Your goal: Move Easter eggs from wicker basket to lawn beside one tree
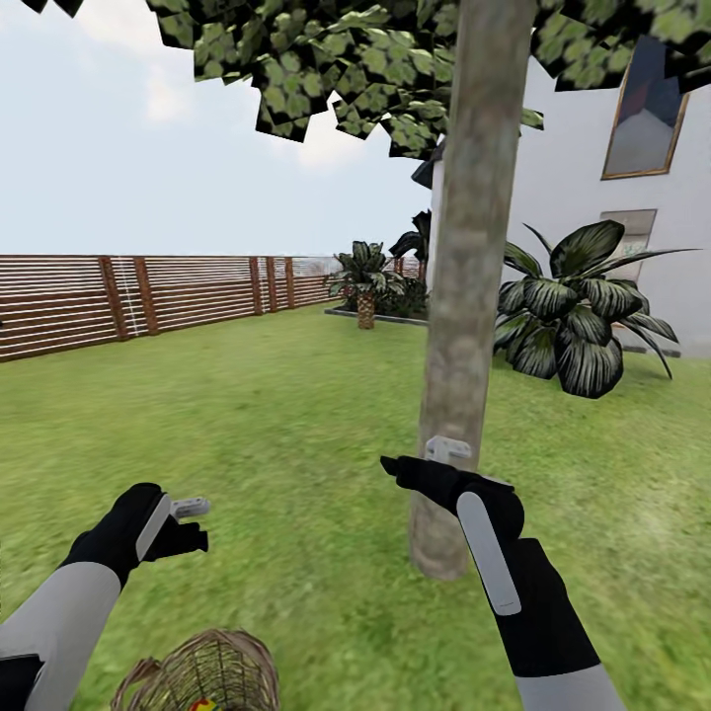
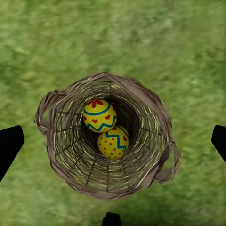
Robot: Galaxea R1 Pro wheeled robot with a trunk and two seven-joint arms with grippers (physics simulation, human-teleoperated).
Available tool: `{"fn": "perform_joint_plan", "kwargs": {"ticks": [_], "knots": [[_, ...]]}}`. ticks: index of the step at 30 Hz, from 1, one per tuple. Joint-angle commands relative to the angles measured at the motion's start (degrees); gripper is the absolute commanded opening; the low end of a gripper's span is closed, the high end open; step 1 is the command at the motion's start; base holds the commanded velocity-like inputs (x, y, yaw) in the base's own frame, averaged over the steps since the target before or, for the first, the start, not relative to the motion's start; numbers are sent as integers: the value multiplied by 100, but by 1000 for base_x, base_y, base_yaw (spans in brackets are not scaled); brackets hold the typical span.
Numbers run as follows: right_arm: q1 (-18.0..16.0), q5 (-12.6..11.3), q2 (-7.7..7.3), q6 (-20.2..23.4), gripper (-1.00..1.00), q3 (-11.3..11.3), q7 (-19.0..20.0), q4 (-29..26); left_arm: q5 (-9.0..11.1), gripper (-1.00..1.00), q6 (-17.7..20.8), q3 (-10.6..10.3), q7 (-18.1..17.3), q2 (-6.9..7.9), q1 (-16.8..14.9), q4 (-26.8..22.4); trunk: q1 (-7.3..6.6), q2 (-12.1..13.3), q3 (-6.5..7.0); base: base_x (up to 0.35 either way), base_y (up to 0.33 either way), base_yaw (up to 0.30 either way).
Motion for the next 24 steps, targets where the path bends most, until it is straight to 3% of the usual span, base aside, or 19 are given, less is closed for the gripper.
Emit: {"fn": "perform_joint_plan", "kwargs": {"ticks": [1, 20, 24], "knots": [[-6, -60, 2, 16, 100, 3, -59, -5, 39, 100, 22, 8, 13, 0, -2, -5, 1, -4, -7, 58, 198, -3], [-6, -60, 2, 15, 100, 3, -59, -5, 41, 100, -7, 46, 28, -46, 4, -257, 1, -4, -7, 10, 32, 0], [-6, -60, 2, 15, 100, 3, -59, -5, 46, 100, 2, 70, 23, -40, 6, -296, 89, -165, -79, 0, 0, 0]]}}
